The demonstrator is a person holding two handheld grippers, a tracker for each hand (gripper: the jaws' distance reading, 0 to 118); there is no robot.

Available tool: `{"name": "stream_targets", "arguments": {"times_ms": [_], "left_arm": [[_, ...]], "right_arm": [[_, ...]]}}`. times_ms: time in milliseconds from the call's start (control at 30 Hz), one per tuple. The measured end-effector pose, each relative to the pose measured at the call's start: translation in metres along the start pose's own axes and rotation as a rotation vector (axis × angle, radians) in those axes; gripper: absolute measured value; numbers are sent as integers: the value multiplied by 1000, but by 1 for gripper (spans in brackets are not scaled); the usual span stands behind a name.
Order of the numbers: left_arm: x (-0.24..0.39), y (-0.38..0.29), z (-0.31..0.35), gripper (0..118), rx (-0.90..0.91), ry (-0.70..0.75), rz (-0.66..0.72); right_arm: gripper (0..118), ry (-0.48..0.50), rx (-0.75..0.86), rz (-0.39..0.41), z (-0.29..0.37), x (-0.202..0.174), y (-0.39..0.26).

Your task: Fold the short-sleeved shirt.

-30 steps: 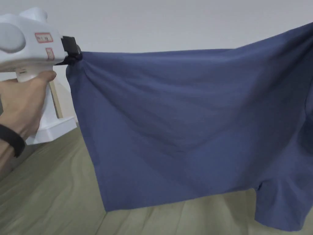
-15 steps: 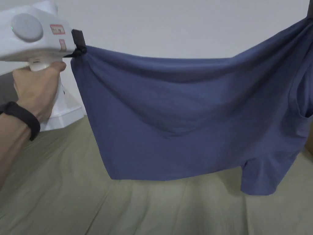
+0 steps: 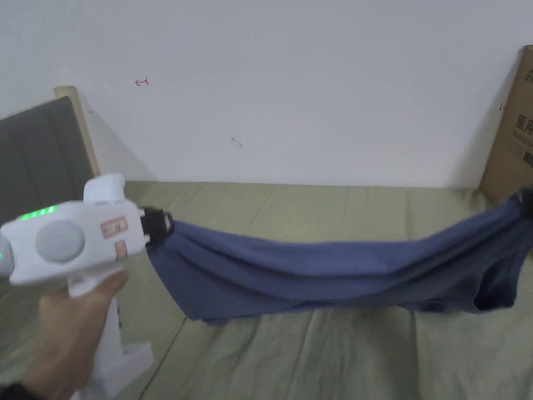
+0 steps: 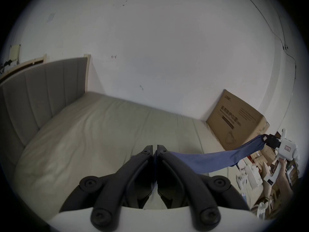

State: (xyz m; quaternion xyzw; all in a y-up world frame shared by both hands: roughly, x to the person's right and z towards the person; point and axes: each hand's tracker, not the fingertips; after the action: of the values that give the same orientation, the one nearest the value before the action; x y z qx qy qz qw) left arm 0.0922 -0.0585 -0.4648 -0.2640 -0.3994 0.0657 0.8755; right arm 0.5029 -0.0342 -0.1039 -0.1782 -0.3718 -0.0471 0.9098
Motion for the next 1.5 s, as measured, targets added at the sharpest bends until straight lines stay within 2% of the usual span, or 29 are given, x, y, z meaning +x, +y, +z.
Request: {"name": "stream_targets", "arguments": {"times_ms": [167, 267, 400, 433, 533, 600, 733, 800, 833, 867, 900, 933, 967, 1000, 1100, 1233, 1333, 1367, 1433, 1467, 1500], "left_arm": [[-11, -101, 65, 3, -96, -33, -12], [-17, -154, 98, 3, -159, -20, -3], [-33, -214, 128, 3, -270, 35, -5], [-35, -227, 132, 3, -339, 18, -14], [-50, -255, 139, 3, -410, 45, 41], [-54, -262, 144, 3, -423, 66, 13], [-58, -270, 149, 3, -429, 75, 38], [-57, -273, 144, 3, -455, 88, -1], [-56, -275, 145, 8, -458, 93, -9], [-56, -273, 145, 24, -456, 102, -8], [-56, -272, 145, 64, -458, 105, -10], [-56, -270, 150, 90, -436, 102, -6], [-57, -267, 157, 99, -370, 95, -4], [-54, -258, 163, 95, -333, 89, -15], [-27, -231, 189, 96, -138, 103, -102], [19, -202, 219, 97, 126, 108, -194], [49, -187, 231, 96, 213, 122, -245], [55, -187, 232, 93, 225, 116, -272], [67, -184, 236, 68, 239, 107, -292], [73, -183, 237, 52, 236, 99, -307], [75, -183, 236, 27, 227, 91, -334]], "right_arm": [[10, 28, -169, -54, 83, 12, -122], [10, 22, -289, -132, 121, 17, -179], [10, -39, -410, -177, 151, 34, -258], [10, -47, -440, -211, 157, 39, -271], [10, -79, -505, -255, 170, 45, -296], [10, -100, -519, -226, 174, 48, -306], [11, -77, -542, -249, 179, 51, -313], [17, -70, -565, -258, 176, 53, -310], [36, -64, -570, -262, 175, 55, -310], [68, -65, -575, -259, 175, 57, -308], [98, -65, -570, -258, 178, 58, -306], [99, -71, -527, -252, 177, 60, -303], [99, -71, -486, -249, 189, 58, -293], [99, -69, -443, -249, 195, 57, -285], [99, -26, -270, -237, 218, 43, -258], [99, 22, -103, -134, 239, -16, -215], [94, 65, -62, -53, 242, -40, -193], [84, 66, -62, -39, 243, -50, -188], [44, 100, -42, -18, 241, -53, -185], [30, 94, -37, -12, 241, -59, -183], [18, 95, -36, 1, 240, -63, -180]]}}
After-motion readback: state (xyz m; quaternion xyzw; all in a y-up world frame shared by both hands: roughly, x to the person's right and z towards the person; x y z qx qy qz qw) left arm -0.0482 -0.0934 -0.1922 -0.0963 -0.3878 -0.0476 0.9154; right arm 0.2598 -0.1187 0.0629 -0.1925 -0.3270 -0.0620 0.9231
